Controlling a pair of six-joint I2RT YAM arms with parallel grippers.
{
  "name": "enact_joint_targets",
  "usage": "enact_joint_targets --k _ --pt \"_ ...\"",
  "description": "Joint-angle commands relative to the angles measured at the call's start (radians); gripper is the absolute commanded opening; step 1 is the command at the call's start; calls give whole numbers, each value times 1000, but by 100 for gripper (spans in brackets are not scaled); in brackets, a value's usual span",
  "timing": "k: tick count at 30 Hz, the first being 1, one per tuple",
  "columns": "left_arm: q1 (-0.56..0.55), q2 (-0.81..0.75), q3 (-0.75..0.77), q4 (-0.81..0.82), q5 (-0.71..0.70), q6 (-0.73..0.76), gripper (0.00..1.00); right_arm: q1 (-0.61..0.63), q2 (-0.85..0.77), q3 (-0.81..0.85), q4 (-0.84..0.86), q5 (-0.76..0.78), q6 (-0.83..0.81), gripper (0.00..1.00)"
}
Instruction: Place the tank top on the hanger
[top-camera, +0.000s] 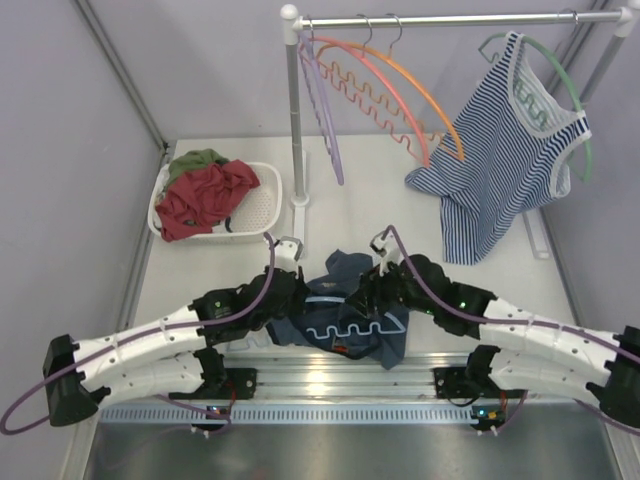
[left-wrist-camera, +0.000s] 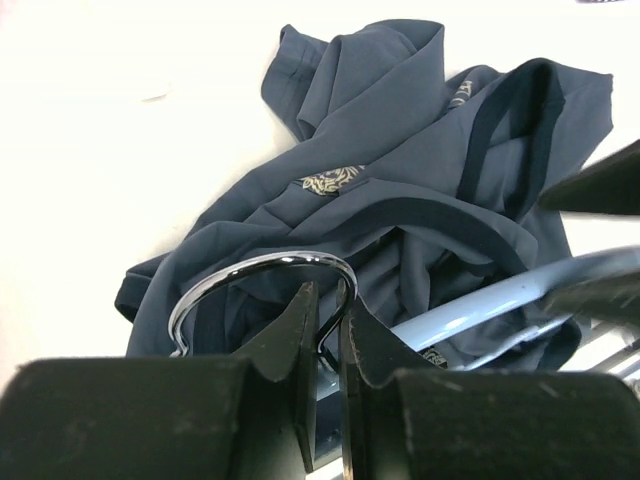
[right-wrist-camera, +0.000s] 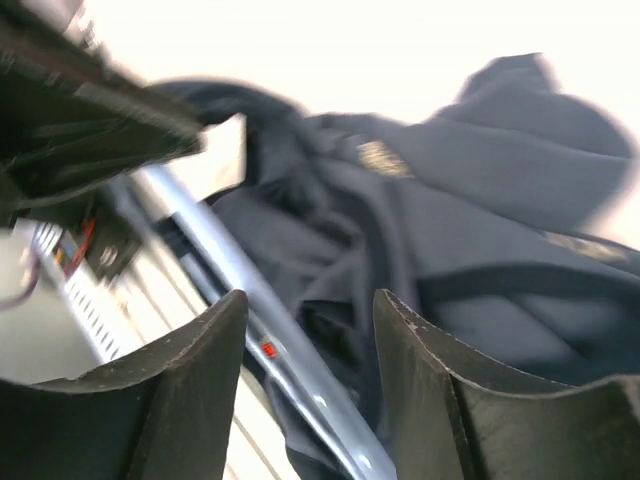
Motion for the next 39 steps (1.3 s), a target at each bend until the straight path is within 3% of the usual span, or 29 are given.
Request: enact_joint_targets --k 1,10,22,33,39 --pt "-2 -39 -4 10 29 31 0 -1 -125 52 -173 288 65 53" --pt "-2 -105 -7 26 78 90 0 -23 -257 -22 -378 345 256 44" --pt "-4 -133 8 36 124 141 0 -16 -205 -131 -215 23 232 40" --pt "-2 -130 14 45 126 150 0 72 -145 -142 -197 21 255 40" --pt "-4 -130 22 49 117 153 0 86 -124 -149 -269 83 283 37"
